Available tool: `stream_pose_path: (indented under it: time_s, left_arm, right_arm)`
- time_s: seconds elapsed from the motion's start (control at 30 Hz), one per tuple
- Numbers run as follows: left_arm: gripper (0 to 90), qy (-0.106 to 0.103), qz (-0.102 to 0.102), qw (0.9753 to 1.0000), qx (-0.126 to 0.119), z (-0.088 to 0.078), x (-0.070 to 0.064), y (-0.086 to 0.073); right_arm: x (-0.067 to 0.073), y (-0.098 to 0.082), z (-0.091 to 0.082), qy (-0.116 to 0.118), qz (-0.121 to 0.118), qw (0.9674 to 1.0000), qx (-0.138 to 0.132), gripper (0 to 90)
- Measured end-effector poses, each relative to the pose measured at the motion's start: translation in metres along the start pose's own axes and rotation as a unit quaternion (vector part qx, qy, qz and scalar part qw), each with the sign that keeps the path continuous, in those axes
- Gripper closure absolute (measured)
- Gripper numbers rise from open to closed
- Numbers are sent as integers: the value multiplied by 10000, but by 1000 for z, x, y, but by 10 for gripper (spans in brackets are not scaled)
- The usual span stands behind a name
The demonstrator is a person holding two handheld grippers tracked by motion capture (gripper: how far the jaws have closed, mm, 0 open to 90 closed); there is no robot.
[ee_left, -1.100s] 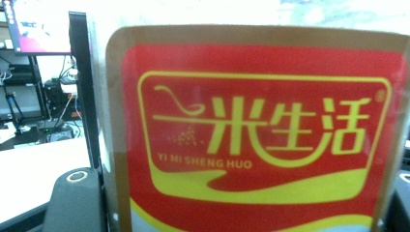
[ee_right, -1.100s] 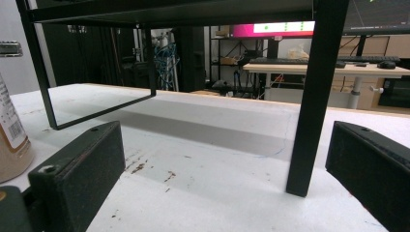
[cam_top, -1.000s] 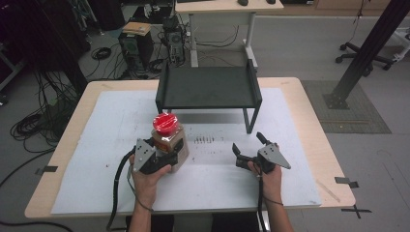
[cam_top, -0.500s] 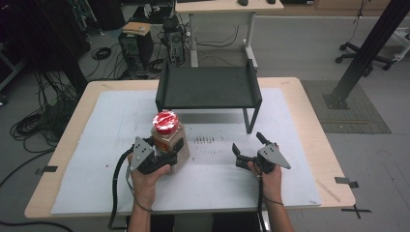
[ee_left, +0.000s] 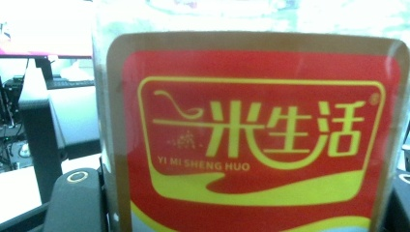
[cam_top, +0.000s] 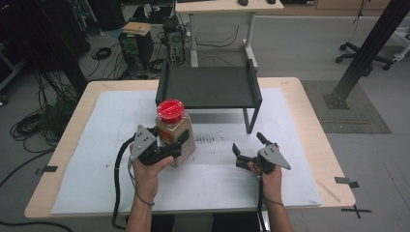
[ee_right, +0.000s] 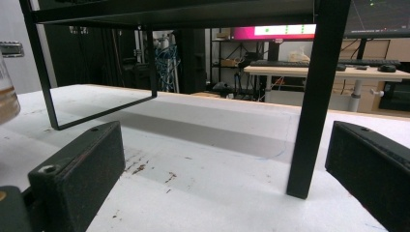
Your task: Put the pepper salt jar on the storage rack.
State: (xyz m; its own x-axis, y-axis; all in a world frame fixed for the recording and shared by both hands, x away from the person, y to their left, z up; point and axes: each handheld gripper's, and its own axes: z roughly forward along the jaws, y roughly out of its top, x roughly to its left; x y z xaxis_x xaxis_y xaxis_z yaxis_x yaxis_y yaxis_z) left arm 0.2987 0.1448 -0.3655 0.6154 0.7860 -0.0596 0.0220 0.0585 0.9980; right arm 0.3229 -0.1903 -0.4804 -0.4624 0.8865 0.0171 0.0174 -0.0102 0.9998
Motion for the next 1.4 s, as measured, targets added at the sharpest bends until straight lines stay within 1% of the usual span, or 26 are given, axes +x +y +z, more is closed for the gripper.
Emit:
stream_pose_path:
  time_s: [0.07, 0.1, 0.13, 0.17, 0.23, 0.27, 0.37, 0.4, 0.43, 0.5, 0.57, 0.6, 0.67, 0.73, 0.8, 0.83, 0.9, 0.97, 1.0, 1.1, 1.13, 1.2, 1.23, 1.3, 1.37, 1.4]
  left_arm:
    - [250, 0, 0, 10000, 0, 0, 0, 0]
    - [250, -23, -34, 10000, -14, 2, 0, 6]
    - [251, -23, -34, 10000, -14, 2, 0, 6]
    - [251, -52, -2, 10000, -18, 4, 0, 11]
    - [250, -66, 17, 10000, -15, 6, -1, 17]
    - [250, -87, 52, 9999, -31, 9, -1, 26]
    - [250, -87, 52, 9999, -31, 9, -1, 26]
    - [250, -103, 69, 9999, -23, 12, -1, 33]
    - [250, -103, 69, 9999, -23, 12, -1, 33]
    - [250, -127, 108, 9999, -21, 16, 0, 43]
    - [250, -127, 108, 9999, -21, 16, 0, 43]
    - [250, -111, 100, 9999, -47, 20, 1, 50]
    - [250, -111, 100, 9999, -47, 20, 1, 50]
    - [250, -140, 75, 9998, -92, 25, 3, 62]
    - [250, -140, 74, 9998, -84, 26, 3, 65]
    - [250, -124, 119, 9998, -62, 30, 4, 72]
    - [250, -124, 119, 9998, -62, 30, 4, 72]
    - [250, -109, 111, 9998, -78, 34, 5, 80]
    - [250, -83, 103, 9998, -125, 39, 8, 87]
    - [250, -83, 103, 9998, -125, 39, 8, 87]
    - [250, -48, 118, 9999, -97, 44, 12, 92]
    - [250, -48, 118, 9999, -97, 44, 12, 92]
    - [250, 23, 145, 9998, -96, 50, 16, 96]
    - [250, 23, 145, 9998, -96, 50, 16, 96]
    - [250, 83, 132, 9998, -115, 56, 22, 99]
    - [250, 83, 132, 9998, -115, 56, 22, 99]
  right_arm:
    - [0, 0, 0, -5, -18, 10000, -15, 3]
    - [0, 0, 0, -2, -5, 10000, -6, 3]
    - [0, 0, 0, -5, -2, 10000, -9, 3]
    - [0, 0, 0, -5, -2, 10000, -9, 3]
    - [0, 0, 0, -5, -5, 10000, -10, 3]
    - [0, 0, 0, -3, -4, 10000, -12, 3]
    - [0, 0, 0, -4, -2, 10000, -12, 3]
    - [0, 0, 0, -4, -2, 10000, -12, 3]
    - [0, 0, 0, -4, -2, 10000, -12, 3]
    - [0, 0, 0, -4, 5, 10000, -22, 2]
    - [0, 0, 0, -3, 4, 10000, -23, 2]
    - [0, 0, 0, -3, 4, 10000, -24, 2]
    - [0, 0, 0, -1, 9, 10000, -26, 2]
    - [0, 0, 0, -3, 9, 10000, -31, 2]
    - [0, 0, 0, -1, 10, 10000, -31, 1]
    - [0, 0, 0, -3, 10, 10000, -33, 1]
    - [0, 0, 0, -3, 12, 10000, -35, 1]
    - [0, 0, 0, -3, 14, 10000, -36, 1]
    - [0, 0, 0, -3, 15, 10000, -36, 1]
    - [0, 0, 0, 0, 17, 10000, -43, 1]
    - [0, 0, 0, 0, 17, 10000, -43, 1]
    - [0, 0, -1, 1, 22, 10000, -46, 1]
    - [0, 0, -1, 2, 21, 10000, -46, 1]
    - [0, 0, -1, 1, 11, 10000, -51, 1]
    - [0, 0, -1, 0, 15, 10000, -51, 0]
    - [0, 0, -1, 0, 15, 10000, -51, 0]
